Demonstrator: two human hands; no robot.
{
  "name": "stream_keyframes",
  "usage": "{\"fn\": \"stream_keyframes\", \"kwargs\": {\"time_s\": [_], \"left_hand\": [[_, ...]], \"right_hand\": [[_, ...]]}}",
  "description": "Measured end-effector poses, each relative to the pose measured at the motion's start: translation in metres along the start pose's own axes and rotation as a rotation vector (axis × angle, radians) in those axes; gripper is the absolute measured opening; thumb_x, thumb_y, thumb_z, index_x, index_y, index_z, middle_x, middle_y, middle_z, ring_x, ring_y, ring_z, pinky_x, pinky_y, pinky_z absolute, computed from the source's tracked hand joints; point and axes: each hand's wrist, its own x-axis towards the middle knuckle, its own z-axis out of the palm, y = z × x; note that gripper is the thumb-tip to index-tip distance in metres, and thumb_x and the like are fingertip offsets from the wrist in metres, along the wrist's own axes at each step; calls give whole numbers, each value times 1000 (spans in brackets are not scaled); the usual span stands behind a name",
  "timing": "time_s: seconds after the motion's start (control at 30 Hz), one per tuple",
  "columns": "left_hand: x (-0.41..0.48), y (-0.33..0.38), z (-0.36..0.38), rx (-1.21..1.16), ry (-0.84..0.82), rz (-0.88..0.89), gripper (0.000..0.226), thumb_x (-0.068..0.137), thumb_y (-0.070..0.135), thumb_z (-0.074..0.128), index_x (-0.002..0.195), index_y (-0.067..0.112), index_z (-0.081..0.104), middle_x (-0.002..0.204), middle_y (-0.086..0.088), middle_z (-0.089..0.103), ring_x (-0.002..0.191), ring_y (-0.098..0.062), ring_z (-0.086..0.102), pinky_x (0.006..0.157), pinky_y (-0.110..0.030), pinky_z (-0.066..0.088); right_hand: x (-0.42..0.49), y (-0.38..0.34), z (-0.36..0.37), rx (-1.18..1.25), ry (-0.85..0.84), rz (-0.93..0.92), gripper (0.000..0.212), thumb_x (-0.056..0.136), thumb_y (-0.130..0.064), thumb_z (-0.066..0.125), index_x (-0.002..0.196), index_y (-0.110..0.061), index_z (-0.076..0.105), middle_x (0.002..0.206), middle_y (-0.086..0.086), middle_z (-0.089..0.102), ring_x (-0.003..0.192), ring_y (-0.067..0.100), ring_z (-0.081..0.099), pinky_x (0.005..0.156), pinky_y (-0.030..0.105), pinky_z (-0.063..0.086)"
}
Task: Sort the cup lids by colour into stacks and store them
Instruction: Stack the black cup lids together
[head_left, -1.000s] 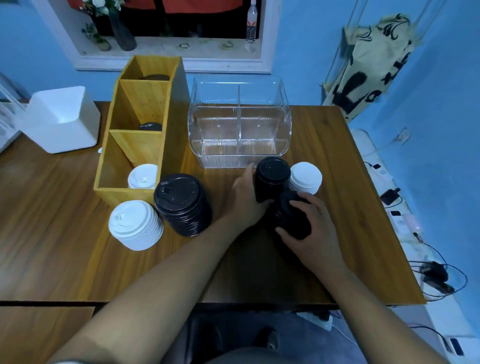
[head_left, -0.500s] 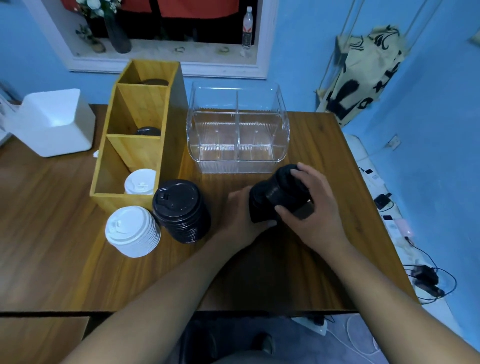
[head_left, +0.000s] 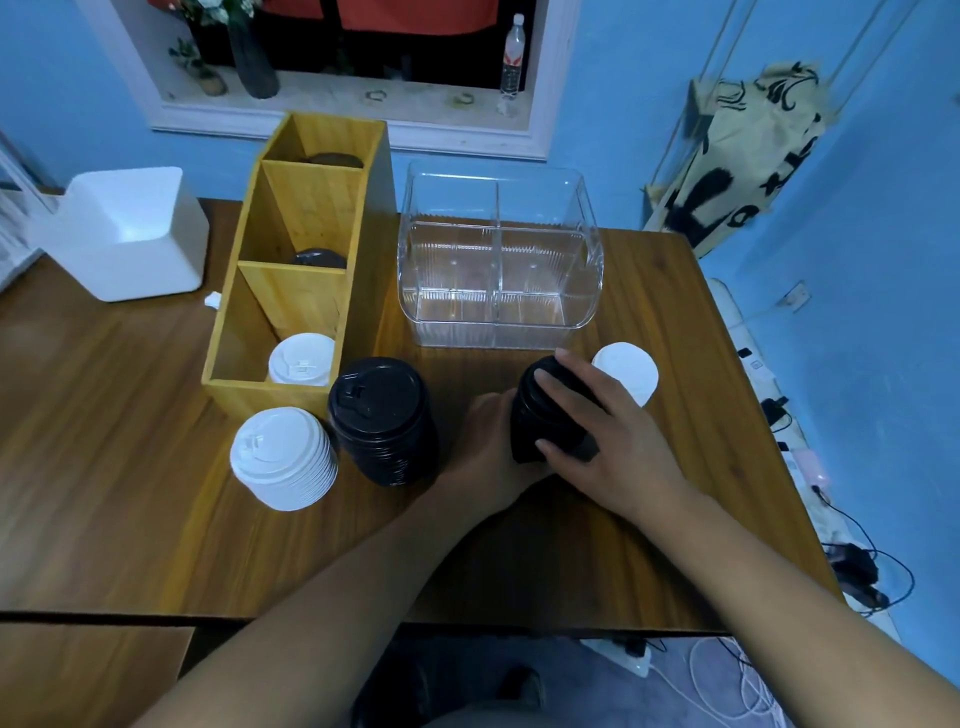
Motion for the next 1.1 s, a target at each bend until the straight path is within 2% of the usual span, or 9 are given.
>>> {"fn": "stream_keyframes", "kwargs": {"time_s": [0.13, 0.23, 0.43, 0.53, 0.67, 0.8, 0.9, 1.0, 1.1], "left_hand": [[0, 1, 0, 31, 0, -4, 37, 79, 42, 79, 109, 30, 62, 97, 14, 68, 89, 1, 64, 75, -31, 59], [0, 3, -1, 42, -2, 10, 32, 81, 40, 77, 107, 31, 61, 94, 16, 68, 87, 2, 65, 74, -29, 58], [-14, 0, 1, 15, 54, 17, 51, 83, 32, 74, 130, 25, 53, 116, 10, 64, 107, -6, 62, 88, -34, 56], [-37, -7, 2, 59, 118, -62, 75, 87, 28, 74, 150, 18, 37, 140, 2, 53, 131, -14, 49, 110, -33, 43], [-64, -2, -7, 7, 144, -185, 89, 88, 24, 75, 159, 14, 21, 154, -3, 42, 144, -16, 38, 120, -39, 34], [-105, 15, -19, 9, 43, -178, 95, 89, 25, 75, 162, 19, 14, 163, 8, 24, 152, -4, 18, 123, -18, 12], [-139, 10, -37, 71, 7, -181, 74, 92, 29, 72, 156, 26, 34, 157, 18, 32, 145, 6, 23, 116, -5, 11], [-166, -6, -70, 75, 121, -131, 45, 85, 30, 76, 128, 33, 64, 130, 30, 55, 124, 6, 51, 105, -18, 41], [-182, -26, -106, 263, 353, -52, 27, 85, 35, 70, 108, 20, 68, 111, 17, 60, 107, -8, 58, 95, -22, 43]], "right_hand": [[-4, 1, 11, -50, 45, -57, 66, 86, -34, 76, 147, -27, 51, 158, 3, 37, 140, 25, 44, 93, 40, 56], [-4, 2, 15, -48, 56, -58, 65, 86, -33, 75, 145, -27, 52, 158, 6, 38, 139, 25, 45, 85, 41, 60], [-3, -7, 15, -23, 8, -34, 66, 87, -31, 74, 148, -26, 48, 161, 5, 29, 145, 21, 36, 98, 38, 54], [2, -20, 19, 0, -29, -60, 70, 88, -31, 75, 149, -25, 41, 163, 4, 26, 146, 23, 35, 102, 43, 53], [6, -39, 31, 117, -4, -40, 69, 84, -28, 79, 139, -18, 39, 161, 4, 31, 145, 22, 39, 103, 39, 53], [11, -43, 37, 145, 19, -36, 67, 82, -30, 81, 133, -15, 40, 160, 5, 34, 144, 21, 41, 106, 38, 50], [14, -45, 40, 134, 17, -54, 68, 82, -30, 82, 134, -15, 40, 160, 6, 33, 145, 21, 39, 108, 34, 48], [13, -49, 41, 138, 0, -61, 66, 84, -31, 79, 136, -14, 40, 162, 5, 28, 147, 19, 36, 108, 36, 48], [11, -53, 41, 138, -29, -80, 67, 87, -30, 76, 140, -16, 37, 166, 4, 21, 148, 22, 34, 107, 41, 50]]}}
